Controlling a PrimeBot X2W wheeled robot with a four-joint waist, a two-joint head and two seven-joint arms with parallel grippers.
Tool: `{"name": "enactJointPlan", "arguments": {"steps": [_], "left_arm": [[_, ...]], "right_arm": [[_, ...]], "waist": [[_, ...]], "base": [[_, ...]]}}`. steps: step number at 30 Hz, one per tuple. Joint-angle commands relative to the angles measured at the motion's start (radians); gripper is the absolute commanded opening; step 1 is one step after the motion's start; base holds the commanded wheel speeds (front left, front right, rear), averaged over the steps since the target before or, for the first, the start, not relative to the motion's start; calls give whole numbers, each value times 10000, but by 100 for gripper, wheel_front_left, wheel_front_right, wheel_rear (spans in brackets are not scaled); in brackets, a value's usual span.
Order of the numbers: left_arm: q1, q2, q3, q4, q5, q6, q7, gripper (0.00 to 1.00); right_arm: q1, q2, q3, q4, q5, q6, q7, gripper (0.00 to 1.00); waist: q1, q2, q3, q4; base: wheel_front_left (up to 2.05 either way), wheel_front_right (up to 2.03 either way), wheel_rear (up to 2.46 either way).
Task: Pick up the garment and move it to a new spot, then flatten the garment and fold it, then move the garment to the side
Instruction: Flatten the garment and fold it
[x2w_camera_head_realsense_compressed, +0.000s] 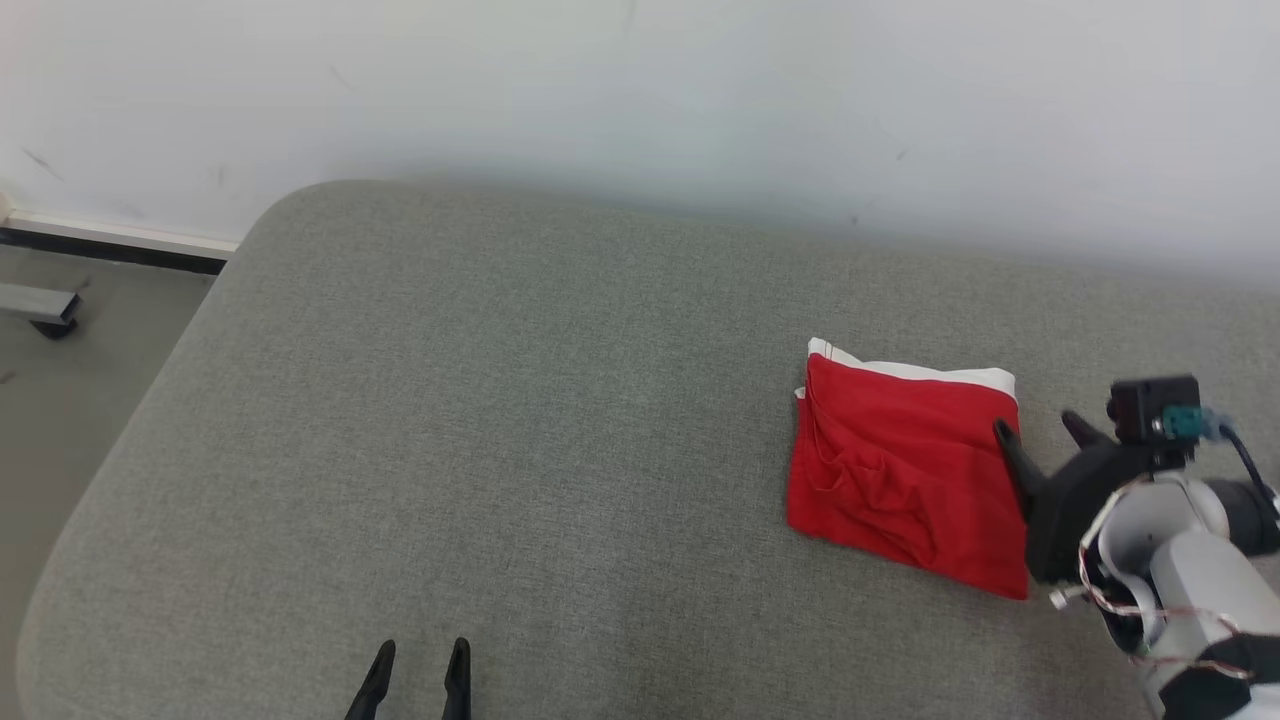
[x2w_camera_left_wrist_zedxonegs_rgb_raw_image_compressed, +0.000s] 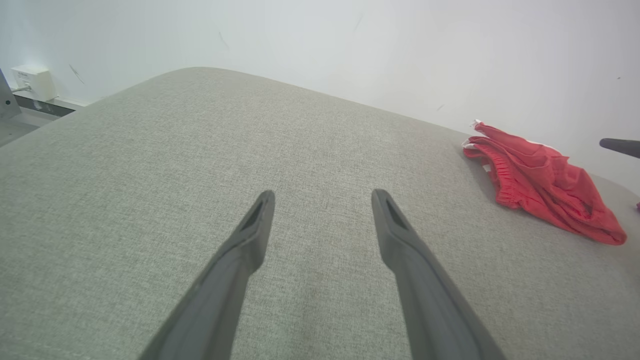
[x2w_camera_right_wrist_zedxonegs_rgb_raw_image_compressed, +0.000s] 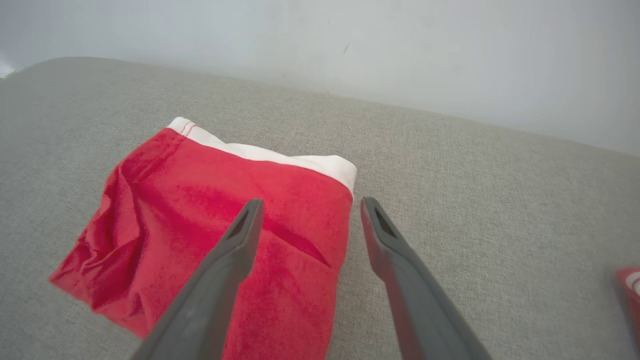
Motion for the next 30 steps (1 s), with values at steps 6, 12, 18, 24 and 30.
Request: {"name": "enactJointPlan", "arguments": {"steps": [6, 12, 18, 24, 30], "left_arm": [[121, -14, -2, -100, -72, 16, -29, 100], [31, -14, -10, -142, -115, 16, -29, 100], [-9, -15, -37, -120, -126, 18, -29, 100], [-28, -16, -78, -95, -151, 16, -29, 100], [2, -16, -105, -80, -161, 18, -29, 100]], "right_arm": [[746, 196, -675, 205, -636, -30, -522, 0], [876, 548, -992, 259, -1061, -30, -741, 0], [675, 834, -816, 117, -1246, -30, -734, 0], [448, 1153, -399, -19, -1272, -30, -729, 0], [382, 1349, -11, 3, -1160, -30, -566, 0]], "waist": [[0, 0, 82, 13], [0, 0, 186, 58], [0, 0, 233, 148], [0, 0, 289, 271], [0, 0, 324, 446]], "base": [[0, 0, 0], [0, 0, 0], [0, 0, 0], [0, 0, 0], [0, 0, 0]]}}
